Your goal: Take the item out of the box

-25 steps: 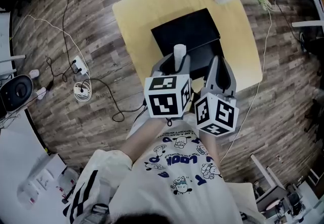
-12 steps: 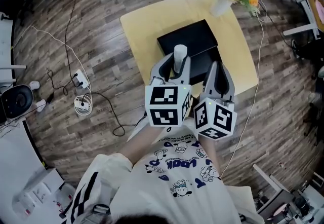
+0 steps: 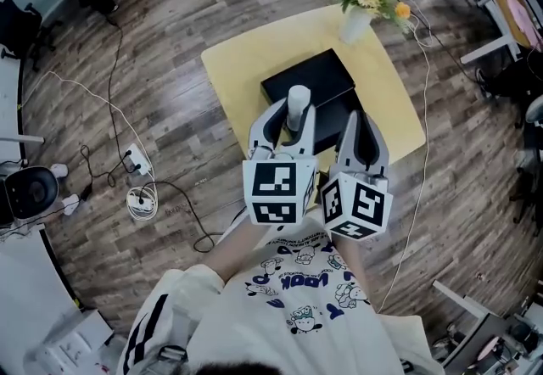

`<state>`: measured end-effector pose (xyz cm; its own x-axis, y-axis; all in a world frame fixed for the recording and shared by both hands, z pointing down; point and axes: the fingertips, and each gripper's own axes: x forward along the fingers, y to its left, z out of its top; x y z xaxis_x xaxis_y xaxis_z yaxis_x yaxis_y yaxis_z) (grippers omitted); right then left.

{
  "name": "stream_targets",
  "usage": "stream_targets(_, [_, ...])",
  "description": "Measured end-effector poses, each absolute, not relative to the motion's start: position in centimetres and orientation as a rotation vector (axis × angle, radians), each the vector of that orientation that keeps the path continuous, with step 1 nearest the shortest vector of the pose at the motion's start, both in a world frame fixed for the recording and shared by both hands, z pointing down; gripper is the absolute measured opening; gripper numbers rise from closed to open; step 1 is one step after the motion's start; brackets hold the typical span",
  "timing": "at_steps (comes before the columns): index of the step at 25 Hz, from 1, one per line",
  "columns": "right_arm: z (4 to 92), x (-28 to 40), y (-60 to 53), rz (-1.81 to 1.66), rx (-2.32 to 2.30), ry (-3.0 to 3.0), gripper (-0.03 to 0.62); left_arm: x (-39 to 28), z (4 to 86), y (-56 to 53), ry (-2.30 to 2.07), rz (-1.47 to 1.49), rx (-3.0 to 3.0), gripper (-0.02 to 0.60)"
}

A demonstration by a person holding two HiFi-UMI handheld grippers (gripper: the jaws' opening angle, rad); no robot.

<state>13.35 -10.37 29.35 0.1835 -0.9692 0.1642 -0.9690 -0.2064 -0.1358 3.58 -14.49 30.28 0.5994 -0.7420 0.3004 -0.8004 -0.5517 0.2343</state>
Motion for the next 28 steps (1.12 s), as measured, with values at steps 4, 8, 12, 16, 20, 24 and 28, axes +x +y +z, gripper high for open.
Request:
stream_targets(4, [28.5,13.3,-10.3,-0.299,-2.423,1.972,0.043,3.5,29.1,-14.1,-1.241,0.181,2.520,0.141])
stream_targets(8, [27.8,13.0,-10.0,-0.251,-2.430,1.970,0.043,3.0,28.5,-13.9,-1.275,0.155,2.554,0.141])
stream_targets(12, [27.2,12.7,-10.0,-0.214,-2.429,1.968,0.043,2.8,27.6,-14.0,-1.308,0.116,2.594,0.141])
stream_targets(16, [26.7,12.9,-9.9,-0.195,-2.430,1.967,0.043,3.2,27.3,-14.0,-1.311,0.117,2.612,0.141])
stream_targets(20, [26.5,13.0,-9.8,-0.183,-2.428,1.973,0.043,3.3,27.0,-13.8,-1.327,0.119,2.639,0.141])
stream_targets(24, [26.3,12.7,-9.8,-0.174,-2.430,1.973,0.043,2.8,26.6,-13.9,-1.335,0.112,2.648,0.141])
stream_targets(28, [26.3,12.7,-10.0,-0.171,-2.430,1.976,0.043,2.7,26.3,-14.2,-1.344,0.101,2.652,0.141])
